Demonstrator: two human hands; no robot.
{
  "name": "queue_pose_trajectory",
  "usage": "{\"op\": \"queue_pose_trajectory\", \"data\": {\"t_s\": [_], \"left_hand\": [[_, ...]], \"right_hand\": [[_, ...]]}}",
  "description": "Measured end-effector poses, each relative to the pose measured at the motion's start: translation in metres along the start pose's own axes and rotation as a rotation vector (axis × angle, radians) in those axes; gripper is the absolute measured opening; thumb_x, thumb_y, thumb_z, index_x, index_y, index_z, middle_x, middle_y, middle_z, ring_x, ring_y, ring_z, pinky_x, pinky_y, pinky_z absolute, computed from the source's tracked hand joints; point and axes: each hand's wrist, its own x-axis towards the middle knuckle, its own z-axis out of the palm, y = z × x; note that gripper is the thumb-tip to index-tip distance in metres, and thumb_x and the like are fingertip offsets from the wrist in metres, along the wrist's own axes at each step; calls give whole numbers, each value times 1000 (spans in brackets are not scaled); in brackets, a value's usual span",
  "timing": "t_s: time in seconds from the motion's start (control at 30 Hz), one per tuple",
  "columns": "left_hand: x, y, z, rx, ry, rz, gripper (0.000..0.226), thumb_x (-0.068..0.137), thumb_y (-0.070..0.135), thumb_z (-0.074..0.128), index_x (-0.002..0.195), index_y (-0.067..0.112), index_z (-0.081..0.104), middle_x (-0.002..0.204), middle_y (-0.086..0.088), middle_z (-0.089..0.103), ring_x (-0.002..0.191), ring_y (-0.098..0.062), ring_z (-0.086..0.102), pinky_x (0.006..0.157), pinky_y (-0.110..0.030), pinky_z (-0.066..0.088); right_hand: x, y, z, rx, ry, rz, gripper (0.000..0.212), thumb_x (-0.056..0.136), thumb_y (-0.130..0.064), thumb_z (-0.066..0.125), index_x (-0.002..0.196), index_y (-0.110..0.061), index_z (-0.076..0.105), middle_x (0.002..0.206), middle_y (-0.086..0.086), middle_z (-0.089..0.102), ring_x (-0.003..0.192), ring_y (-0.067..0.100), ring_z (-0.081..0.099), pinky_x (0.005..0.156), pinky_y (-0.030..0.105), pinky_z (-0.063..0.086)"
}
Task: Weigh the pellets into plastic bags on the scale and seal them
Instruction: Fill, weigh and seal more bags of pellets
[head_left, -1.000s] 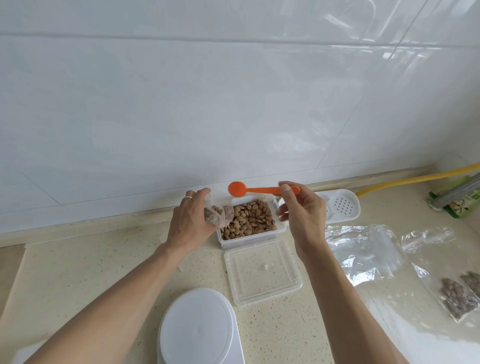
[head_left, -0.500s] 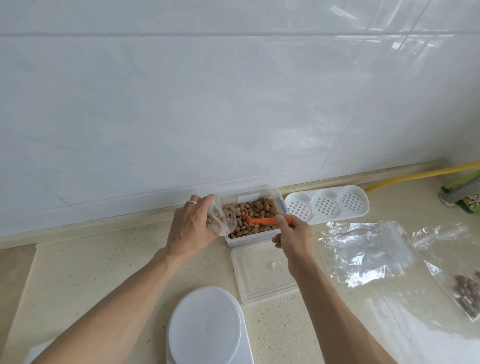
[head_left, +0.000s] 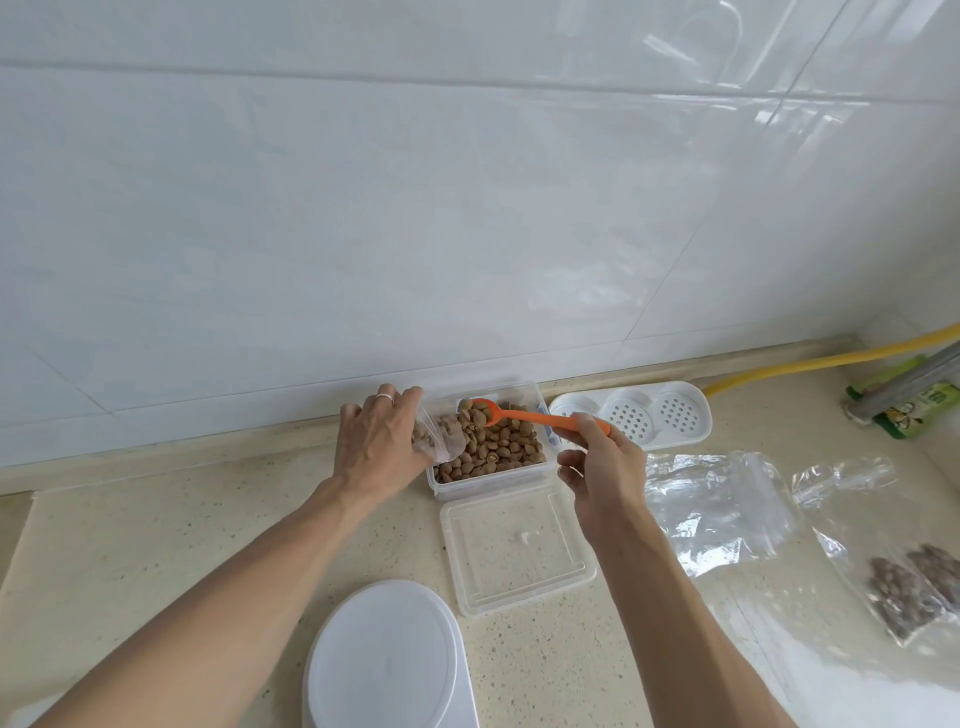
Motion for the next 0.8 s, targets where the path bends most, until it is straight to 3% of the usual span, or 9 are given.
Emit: {"op": "queue_pose_trajectory", "data": {"t_s": [0.1, 0.23, 0.3, 0.5, 0.63, 0.8], "left_hand": [[2, 3, -1, 5, 11, 9, 66, 70, 45, 77, 125, 18, 50, 105, -5, 58, 96, -24, 59, 73, -34, 31], [1, 4, -2, -68, 24, 8, 72, 70, 45, 78, 128, 17, 49, 109, -7, 57, 100, -26, 58, 82, -38, 38], [-1, 4, -5, -114, 39, -6, 74, 70, 49, 78, 129, 17, 47, 111, -8, 57, 102, -26, 57, 85, -40, 39], [-6, 12, -19, -231, 57, -60, 84, 69, 54, 79, 136, 17, 43, 117, -9, 55, 106, -26, 56, 91, -43, 40], [-12, 26, -33, -294, 79, -60, 79, 73, 50, 76, 136, 19, 41, 117, -7, 53, 108, -24, 55, 92, -43, 40], [-30, 47, -58, -360, 78, -33, 72, 74, 50, 67, 134, 18, 43, 117, -6, 52, 108, -24, 54, 93, -41, 38]], "right_hand": [[-8, -9, 9, -69, -74, -80, 14, 97, -17, 59, 94, -7, 69, 87, 7, 73, 50, 11, 52, 53, 26, 46], [-23, -11, 19, -351, -374, -315, 13, 96, -15, 62, 102, -10, 73, 74, 6, 67, 51, 12, 57, 49, 25, 48], [-28, -16, 20, -391, -443, -408, 13, 94, -13, 64, 102, -11, 74, 67, 3, 64, 52, 14, 58, 49, 23, 47], [-47, -38, 11, -461, -490, -509, 13, 93, -15, 66, 102, -19, 73, 62, -5, 63, 55, 11, 59, 51, 19, 47], [-67, -54, 3, -519, -451, -584, 13, 92, -16, 67, 101, -24, 74, 61, -7, 66, 54, 10, 60, 51, 21, 48], [-97, -64, -14, -269, -221, -605, 11, 95, -14, 64, 94, -19, 74, 66, 2, 68, 55, 10, 59, 52, 22, 48]]}}
